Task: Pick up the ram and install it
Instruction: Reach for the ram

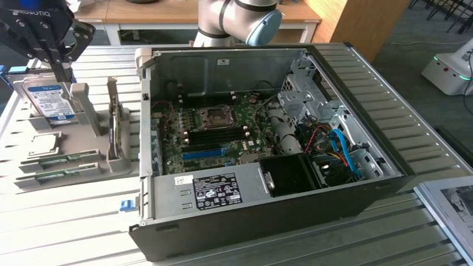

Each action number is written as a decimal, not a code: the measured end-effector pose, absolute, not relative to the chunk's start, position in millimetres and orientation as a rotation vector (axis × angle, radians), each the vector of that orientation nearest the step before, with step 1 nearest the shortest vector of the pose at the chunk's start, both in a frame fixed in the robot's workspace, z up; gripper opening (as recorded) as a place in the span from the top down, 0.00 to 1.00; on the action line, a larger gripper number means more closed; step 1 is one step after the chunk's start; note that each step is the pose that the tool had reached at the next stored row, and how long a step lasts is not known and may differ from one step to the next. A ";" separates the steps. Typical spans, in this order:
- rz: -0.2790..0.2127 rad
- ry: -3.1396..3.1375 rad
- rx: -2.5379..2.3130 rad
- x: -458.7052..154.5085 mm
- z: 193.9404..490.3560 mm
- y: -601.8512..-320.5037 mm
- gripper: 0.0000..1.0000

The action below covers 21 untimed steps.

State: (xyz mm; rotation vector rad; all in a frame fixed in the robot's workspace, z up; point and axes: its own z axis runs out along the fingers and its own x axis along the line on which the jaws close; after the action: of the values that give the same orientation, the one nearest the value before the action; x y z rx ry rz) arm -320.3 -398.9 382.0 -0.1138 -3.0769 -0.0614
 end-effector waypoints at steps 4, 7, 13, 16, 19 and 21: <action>-0.061 -3.077 -0.113 -325.0 381.9 -398.9 0.90; -0.061 -3.077 -0.113 -329.4 382.0 -398.9 0.90; -0.061 -3.077 -0.109 -339.9 382.0 -398.9 0.90; -0.061 -3.077 -0.108 -345.7 381.9 -398.9 0.90; -0.061 -3.077 -0.107 -352.8 381.9 -398.9 0.90; -0.061 -3.077 -0.107 -357.8 381.9 -398.9 0.90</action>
State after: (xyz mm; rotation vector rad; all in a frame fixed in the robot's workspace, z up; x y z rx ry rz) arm -357.8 -398.9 381.9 -0.1067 -3.0770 -0.0612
